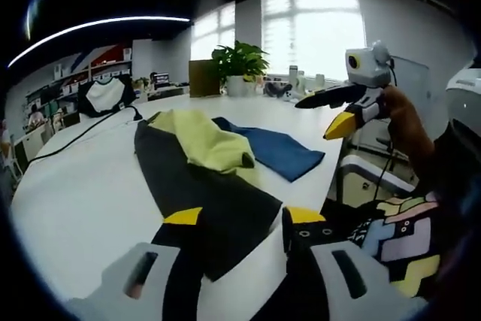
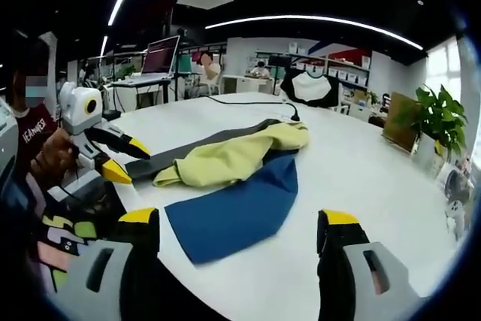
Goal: Fold the garment on the visible template until the final outline fits inside the template.
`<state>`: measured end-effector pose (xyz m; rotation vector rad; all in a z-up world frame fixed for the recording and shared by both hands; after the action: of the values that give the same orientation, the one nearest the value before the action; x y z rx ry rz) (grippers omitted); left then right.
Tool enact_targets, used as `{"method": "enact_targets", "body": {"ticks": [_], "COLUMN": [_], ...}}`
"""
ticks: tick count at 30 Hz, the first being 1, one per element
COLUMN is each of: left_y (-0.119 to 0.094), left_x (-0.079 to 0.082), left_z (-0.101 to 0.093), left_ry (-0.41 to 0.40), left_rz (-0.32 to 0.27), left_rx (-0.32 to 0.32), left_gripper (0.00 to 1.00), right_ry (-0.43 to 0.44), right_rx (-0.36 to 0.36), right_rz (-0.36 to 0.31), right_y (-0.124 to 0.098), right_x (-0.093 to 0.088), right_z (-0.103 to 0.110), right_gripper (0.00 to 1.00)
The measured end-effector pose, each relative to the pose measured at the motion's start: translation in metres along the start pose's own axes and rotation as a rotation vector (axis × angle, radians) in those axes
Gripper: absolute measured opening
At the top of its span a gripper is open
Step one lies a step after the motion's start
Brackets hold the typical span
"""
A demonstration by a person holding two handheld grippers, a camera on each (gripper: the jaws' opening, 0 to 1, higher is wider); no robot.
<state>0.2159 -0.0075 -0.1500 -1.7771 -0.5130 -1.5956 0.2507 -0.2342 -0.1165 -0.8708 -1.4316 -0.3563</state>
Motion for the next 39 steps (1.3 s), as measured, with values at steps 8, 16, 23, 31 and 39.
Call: {"method": "enact_targets", "body": {"ticks": [8, 16, 23, 31, 39], "left_y": [0.004, 0.007, 0.007, 0.008, 0.006], "left_x": [-0.003, -0.005, -0.008, -0.009, -0.010], "left_z": [-0.002, -0.004, -0.006, -0.005, 0.000], "left_ry": [-0.017, -0.029, -0.057, -0.071, -0.075], "left_rz": [-0.005, -0.008, -0.010, -0.010, -0.009], "left_rx": [-0.015, -0.029, -0.039, -0.021, 0.014], "left_gripper": [0.34, 0.30, 0.25, 0.21, 0.09], "right_ry": [0.012, 0.030, 0.055, 0.035, 0.020], "right_rx": [0.086, 0.138, 0.158, 0.147, 0.164], "right_rz": [0.025, 0.042, 0.046, 0.063, 0.044], "right_y": [0.018, 0.030, 0.034, 0.034, 0.036], "right_x": [-0.011, -0.021, -0.027, -0.032, -0.032], "right_z": [0.019, 0.028, 0.029, 0.028, 0.034], "right_gripper": [0.75, 0.58, 0.47, 0.33, 0.10]}}
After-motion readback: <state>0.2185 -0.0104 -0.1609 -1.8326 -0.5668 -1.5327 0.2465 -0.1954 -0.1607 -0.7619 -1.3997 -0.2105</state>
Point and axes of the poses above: the point that each gripper's makers call its tool centre point, and the gripper's own axes: y roughly forward along the fingers, z roughly to its left, x roughly out of its top, the point moved 5 cm from there along -y, roughly backward along the fingers, and after that the axes turned 8 degrees about -z, right-handed, at the moved point
